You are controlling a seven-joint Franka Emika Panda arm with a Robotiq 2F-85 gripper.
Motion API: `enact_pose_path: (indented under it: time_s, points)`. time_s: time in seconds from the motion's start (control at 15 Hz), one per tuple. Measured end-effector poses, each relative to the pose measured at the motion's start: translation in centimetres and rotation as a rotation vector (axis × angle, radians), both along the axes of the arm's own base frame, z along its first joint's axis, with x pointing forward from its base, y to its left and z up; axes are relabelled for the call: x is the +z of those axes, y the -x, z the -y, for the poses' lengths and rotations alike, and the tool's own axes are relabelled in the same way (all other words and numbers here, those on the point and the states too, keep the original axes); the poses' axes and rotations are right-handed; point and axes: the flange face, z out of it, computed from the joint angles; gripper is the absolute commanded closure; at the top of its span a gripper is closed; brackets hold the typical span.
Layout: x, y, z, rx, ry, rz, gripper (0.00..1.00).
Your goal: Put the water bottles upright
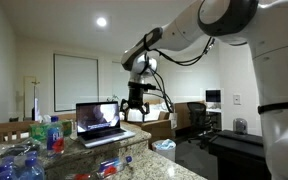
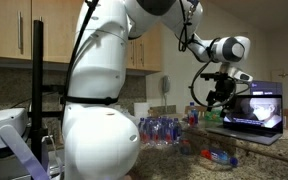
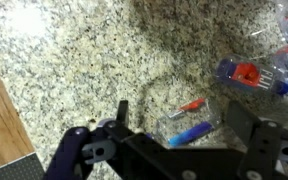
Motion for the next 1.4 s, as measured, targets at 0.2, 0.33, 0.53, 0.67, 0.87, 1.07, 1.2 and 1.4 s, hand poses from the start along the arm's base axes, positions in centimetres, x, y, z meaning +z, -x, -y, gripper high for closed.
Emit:
enact_pose_path:
  time_s: [0.2,0.33,0.53,0.67,0.87,1.07,1.2,1.4]
  points:
    - [-3.6,0.1,-0.2,0.041,-0.027,-0.119,0.00]
    - [-4.2,0.5,-0.4,0.100,-0.046,-0.194,0.00]
    - [-3.8,0.4,-0.4,0.111,-0.047,-0.203,0.00]
    - [-3.8,0.3,-0.4,0.108,-0.048,-0.195,0.00]
    - [-4.4,-1.2,-0.7,0.020,-0.140,-0.078,0.00]
    - [-8.0,-2.6,-1.5,-0.101,-0.220,0.019,0.00]
    - [-10.9,-2.9,-1.8,-0.194,-0.257,0.065,0.00]
    - [-13.8,-2.0,-1.3,-0.338,-0.270,0.109,0.00]
